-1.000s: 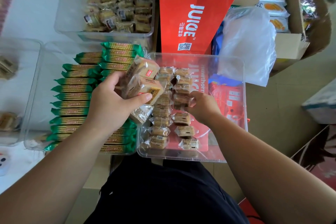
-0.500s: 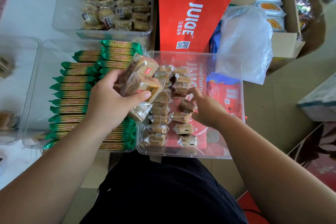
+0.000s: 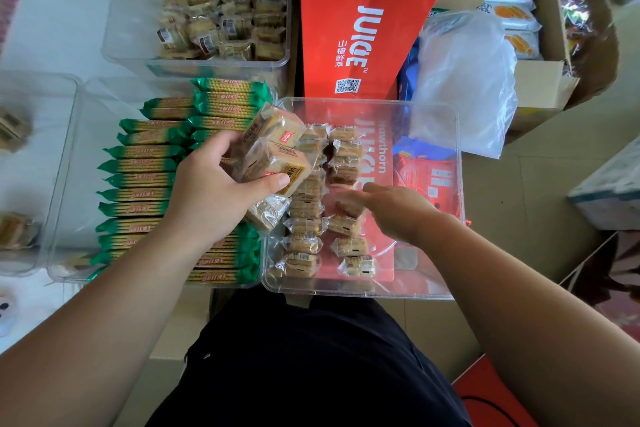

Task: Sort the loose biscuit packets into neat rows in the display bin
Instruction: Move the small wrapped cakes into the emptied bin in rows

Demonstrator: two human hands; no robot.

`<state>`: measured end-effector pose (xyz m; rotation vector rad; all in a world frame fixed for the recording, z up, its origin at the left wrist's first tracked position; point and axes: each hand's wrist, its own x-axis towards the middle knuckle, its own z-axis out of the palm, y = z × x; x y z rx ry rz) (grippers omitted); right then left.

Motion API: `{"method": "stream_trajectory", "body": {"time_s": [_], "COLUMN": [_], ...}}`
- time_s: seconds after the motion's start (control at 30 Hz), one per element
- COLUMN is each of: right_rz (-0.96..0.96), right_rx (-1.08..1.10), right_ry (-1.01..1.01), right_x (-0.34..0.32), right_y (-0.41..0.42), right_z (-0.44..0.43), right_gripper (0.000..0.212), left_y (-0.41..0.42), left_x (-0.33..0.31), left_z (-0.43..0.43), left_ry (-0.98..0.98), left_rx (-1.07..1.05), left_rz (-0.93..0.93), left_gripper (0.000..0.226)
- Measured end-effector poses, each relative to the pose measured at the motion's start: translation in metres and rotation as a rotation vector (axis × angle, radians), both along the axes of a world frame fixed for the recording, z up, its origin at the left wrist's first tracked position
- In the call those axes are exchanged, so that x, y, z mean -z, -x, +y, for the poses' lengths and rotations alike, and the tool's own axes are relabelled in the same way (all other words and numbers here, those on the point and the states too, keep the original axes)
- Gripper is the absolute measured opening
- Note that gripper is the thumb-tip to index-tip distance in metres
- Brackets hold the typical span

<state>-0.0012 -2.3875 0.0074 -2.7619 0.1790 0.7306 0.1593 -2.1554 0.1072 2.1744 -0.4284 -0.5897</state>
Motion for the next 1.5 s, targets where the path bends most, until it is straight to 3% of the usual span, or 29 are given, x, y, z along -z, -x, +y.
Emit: {"method": "stream_trajectory", "body": {"time_s": [0.07,0.2,0.4,0.53,0.67,0.93,1.13,1.3,1.4,1.5], "right_rz": [0.028,-0.028,-0.06,-0.058,0.03,-0.135,-0.245,-0.145,-0.229,-0.196], "right_rx": [0.035,0.009,0.231,0.428,0.427,0.545,0.627,0.711,0.803,0.669], "right_ry": [0.022,0.097,0.177,-0.002,-0.074,-0.179,-0.18,-0.203,-0.202,-0.223], "right_x": [0.0,-0.004,-0.003,0.001,0.003,0.004,0.008,0.012,0.006,0.004], "right_y": [-0.001,-0.009,-0.006,-0.003,-0.004,-0.017,-0.035,-0.026,-0.013,-0.002], "right_z": [-0.003,-0.008,-0.012,-0.016,-0.018,-0.007,0.017,0.012,0.011,0.016], "right_gripper": [0.086,0.036,0.054,0.043,0.033,0.033,0.027,0.046,0.053,0.049], "left_y": [-0.001,-0.002,-0.002,-0.002,-0.002,-0.006,-0.006,-0.01,-0.011,-0.012], "left_x": [0.0,0.0,0.0,0.0,0.0,0.001,0.003,0.006,0.009,0.011], "left_z": [0.0,0.001,0.001,0.0,-0.002,0.001,0.001,0.002,0.002,0.002], "left_ry": [-0.006,-0.019,-0.024,-0.033,-0.043,-0.038,-0.02,0.021,0.039,0.049], "left_rx": [0.005,0.024,0.014,0.011,0.005,0.035,0.024,0.011,0.001,-0.003], "left_rz": [0.0,0.003,-0.002,-0.004,-0.004,0.008,0.025,0.052,0.061,0.065], "left_gripper": [0.051,0.057,0.066,0.059,0.055,0.068,0.054,0.056,0.066,0.067]}}
